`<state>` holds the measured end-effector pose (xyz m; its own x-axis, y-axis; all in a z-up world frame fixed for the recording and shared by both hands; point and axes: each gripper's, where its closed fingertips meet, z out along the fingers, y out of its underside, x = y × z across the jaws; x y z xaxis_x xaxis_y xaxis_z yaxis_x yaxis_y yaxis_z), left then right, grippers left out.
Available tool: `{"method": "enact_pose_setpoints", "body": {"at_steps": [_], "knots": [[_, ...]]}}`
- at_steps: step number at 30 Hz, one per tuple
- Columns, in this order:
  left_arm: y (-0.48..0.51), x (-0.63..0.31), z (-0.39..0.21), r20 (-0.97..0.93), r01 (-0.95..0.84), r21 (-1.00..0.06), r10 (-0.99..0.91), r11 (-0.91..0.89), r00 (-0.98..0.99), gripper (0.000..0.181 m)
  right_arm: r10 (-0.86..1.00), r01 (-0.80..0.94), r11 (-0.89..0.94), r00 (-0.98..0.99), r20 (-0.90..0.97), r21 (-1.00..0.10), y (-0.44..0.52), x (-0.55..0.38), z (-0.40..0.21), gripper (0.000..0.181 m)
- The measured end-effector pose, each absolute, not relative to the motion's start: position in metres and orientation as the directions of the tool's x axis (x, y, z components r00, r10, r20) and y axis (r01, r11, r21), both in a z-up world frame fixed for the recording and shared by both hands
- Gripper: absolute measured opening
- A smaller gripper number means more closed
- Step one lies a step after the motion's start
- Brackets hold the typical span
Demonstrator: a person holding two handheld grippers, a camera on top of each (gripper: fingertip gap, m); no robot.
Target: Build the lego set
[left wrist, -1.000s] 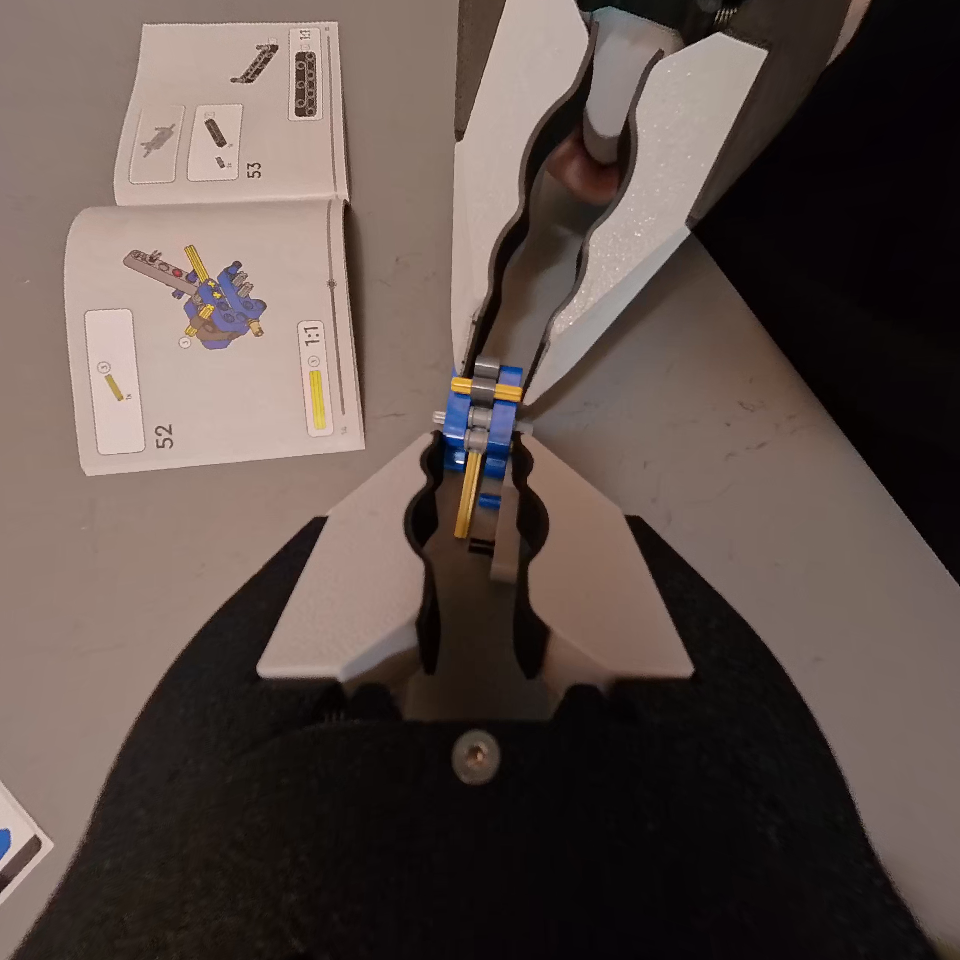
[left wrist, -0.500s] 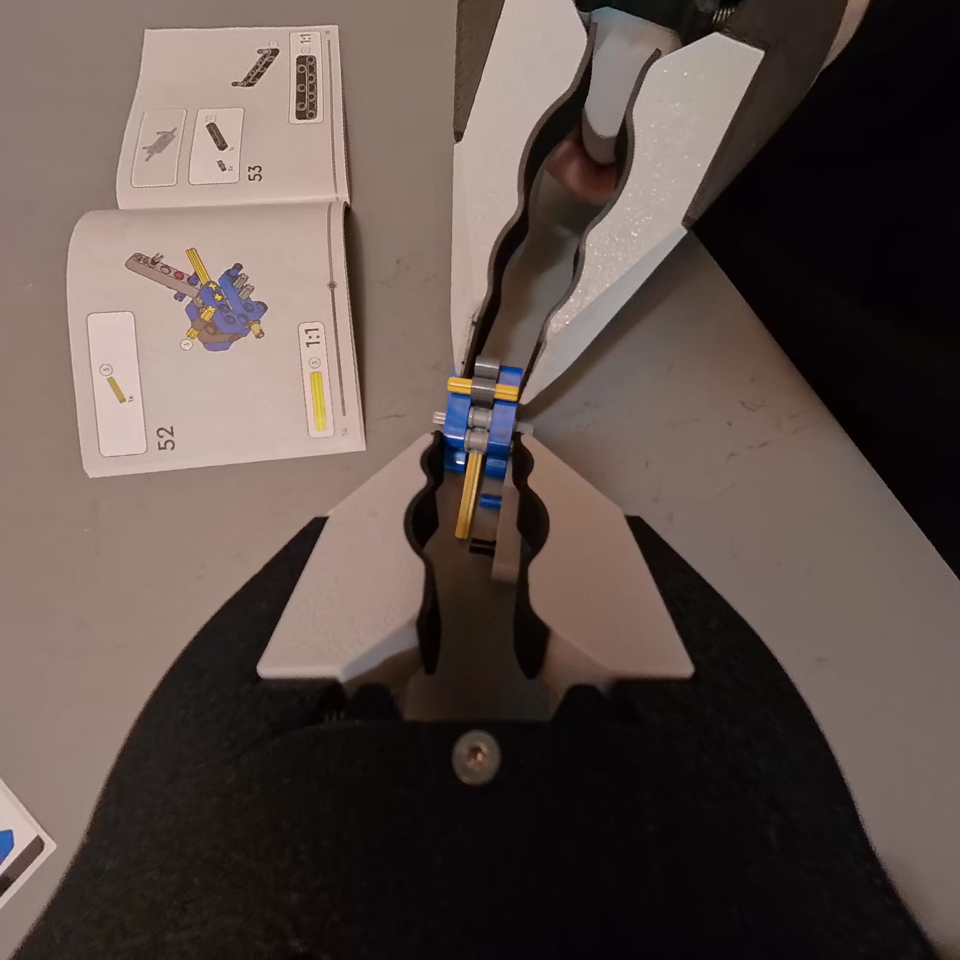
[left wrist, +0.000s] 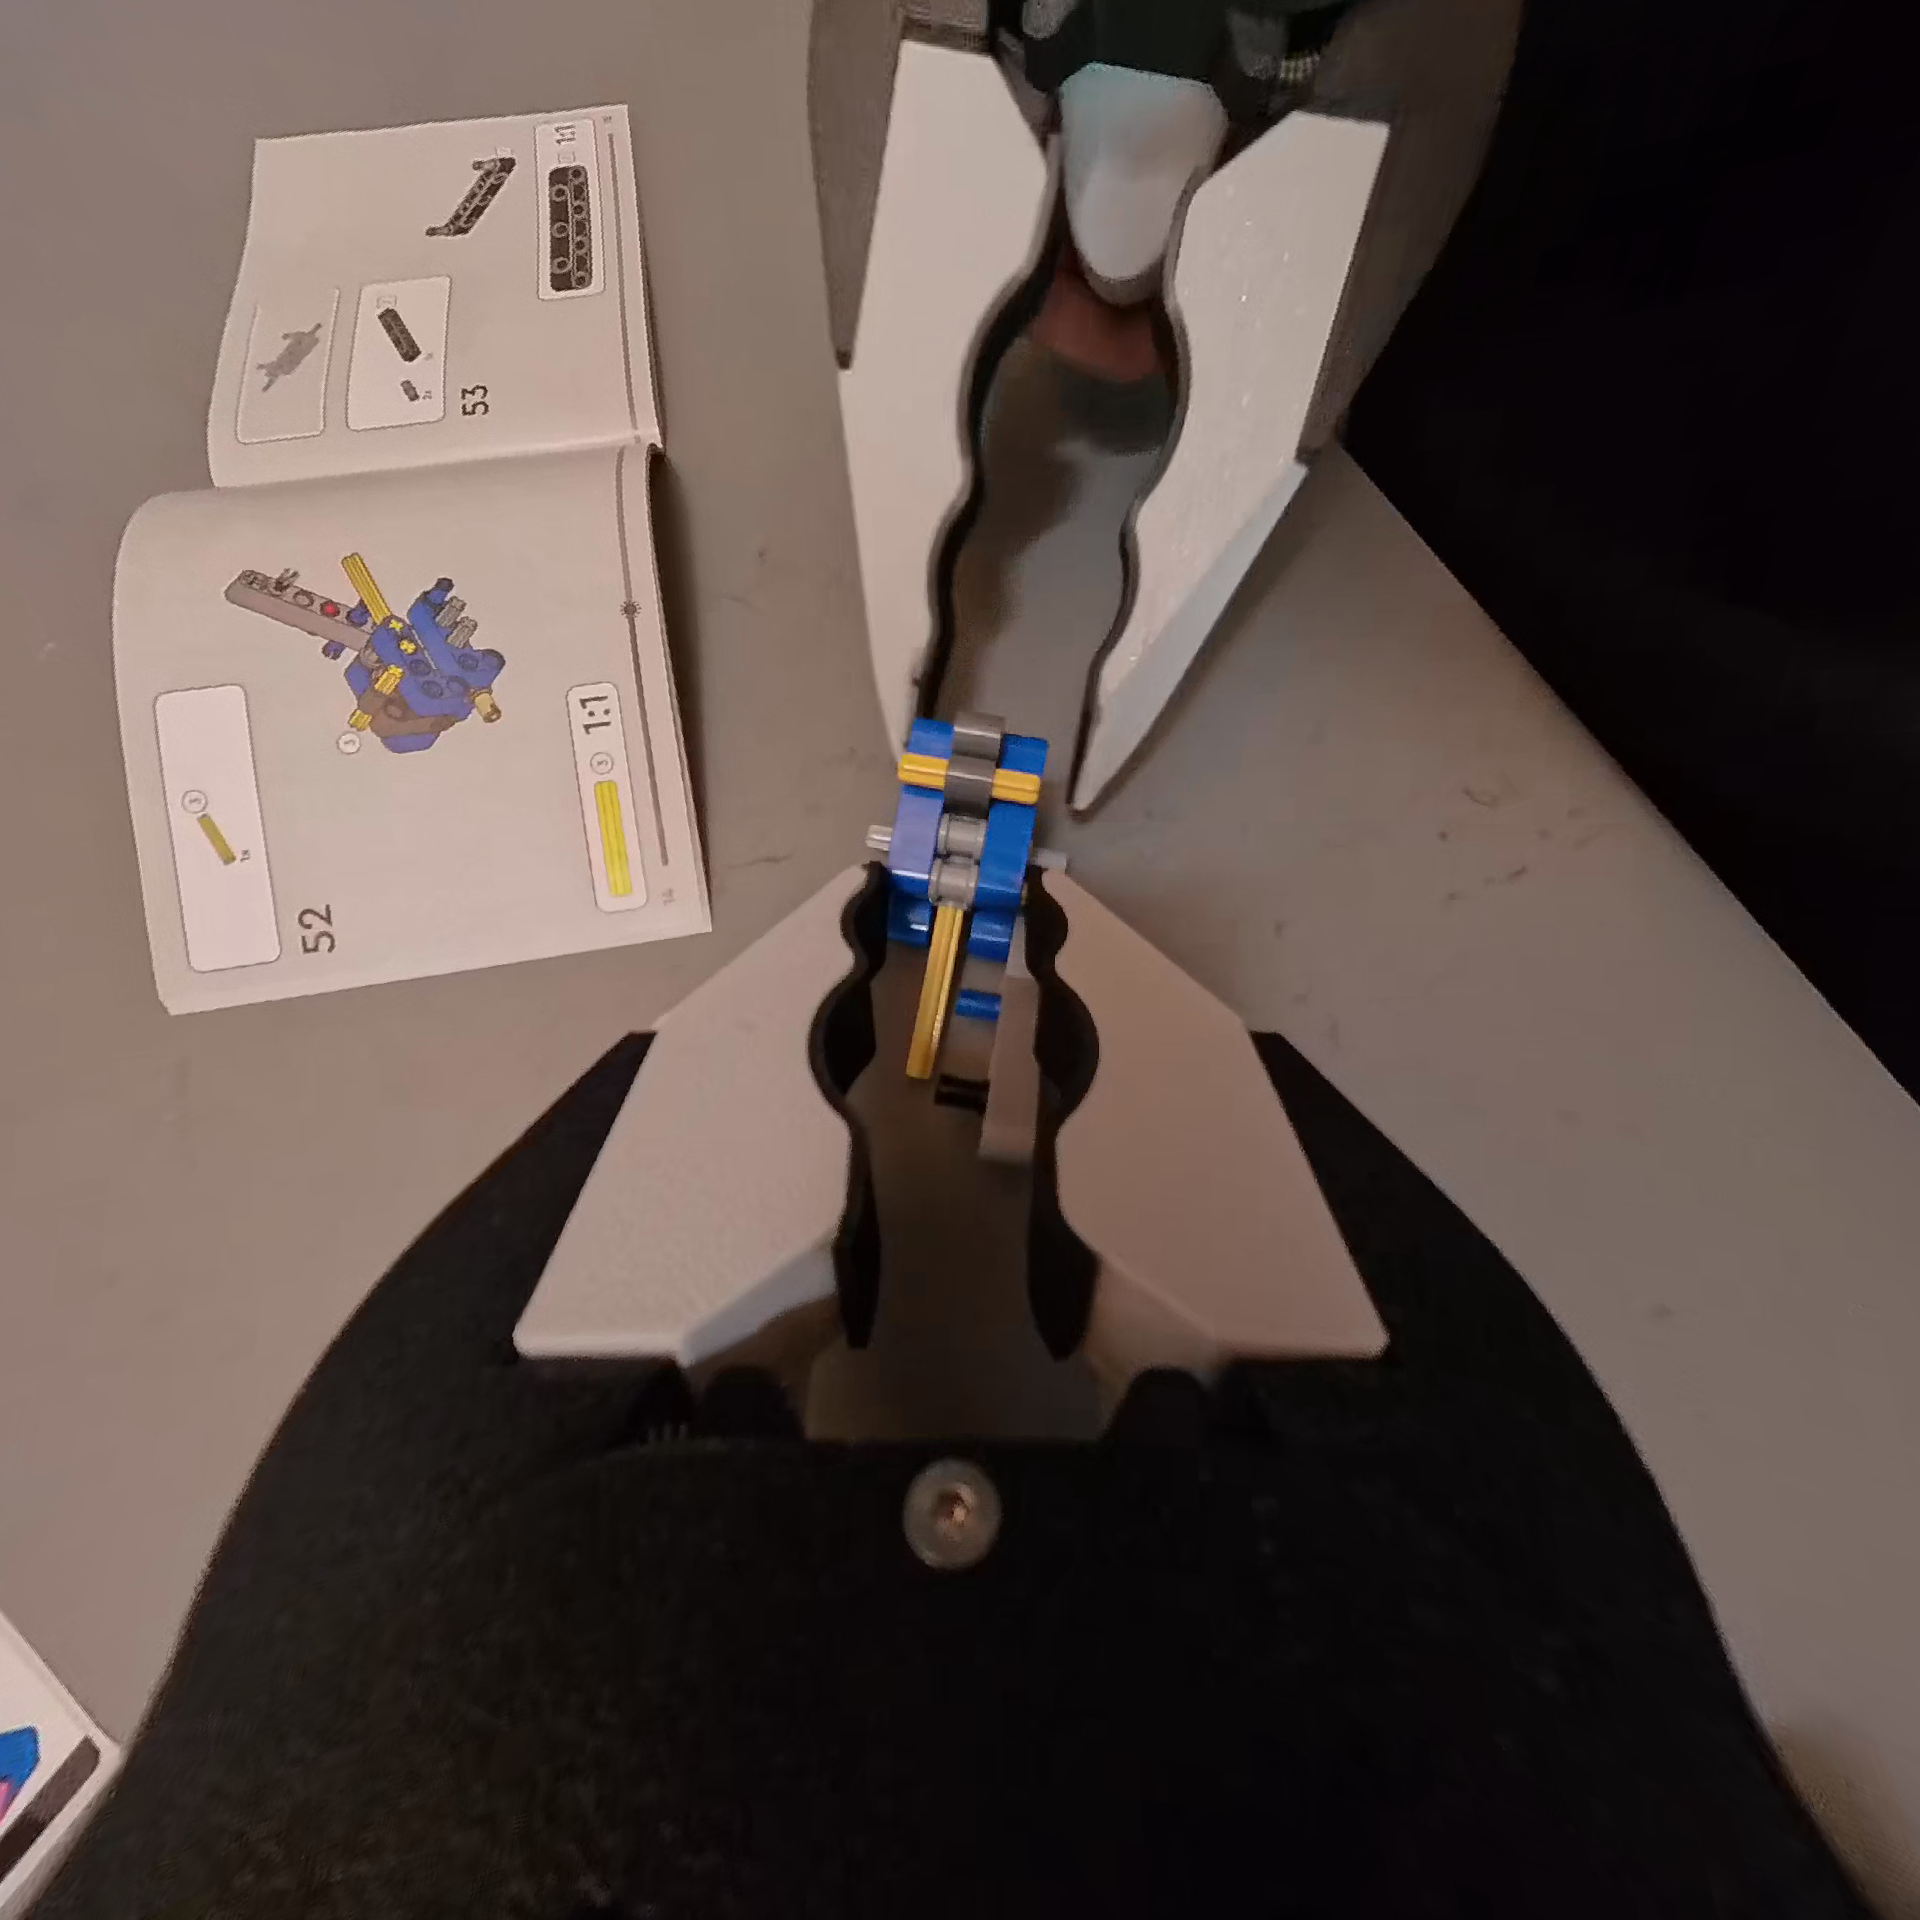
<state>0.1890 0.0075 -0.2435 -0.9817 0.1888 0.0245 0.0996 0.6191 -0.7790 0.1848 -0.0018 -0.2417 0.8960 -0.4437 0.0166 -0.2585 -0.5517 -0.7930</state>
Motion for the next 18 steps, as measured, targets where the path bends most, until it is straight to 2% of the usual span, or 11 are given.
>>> {"method": "enact_pose_setpoints", "body": {"at_steps": [4, 8, 11, 16, 18], "knots": [[0.015, 0.204, -0.242, -0.022, 0.094, -0.752, 0.118, 0.652, -0.993, 0.035, -0.5, -0.318, -0.53, 0.866, -0.013, -0.786, 0.005, 0.187, -0.244, 0.023], [0.032, 0.232, -0.237, -0.14, 0.095, -0.711, -0.008, 0.696, -0.99, 0.033, -0.503, -0.369, -0.497, 0.86, -0.086, -0.786, 0.024, 0.18, -0.244, 0.017], [0.044, 0.238, -0.231, -0.148, 0.062, -0.706, -0.061, 0.706, -0.987, 0.031, -0.536, -0.335, -0.53, 0.844, 0.002, -0.779, 0.023, 0.193, -0.245, 0.022], [0.068, 0.242, -0.221, -0.153, -0.054, -0.698, -0.222, 0.714, -0.963, 0.029, -0.399, -0.319, -0.511, 0.911, -0.109, -0.798, 0.032, 0.169, -0.238, 0.023], [0.066, 0.234, -0.209, -0.103, -0.151, -0.75, -0.338, 0.644, -0.935, 0.029, -0.348, -0.3, -0.517, 0.929, -0.123, -0.802, 0.028, 0.159, -0.234, 0.023]]}}
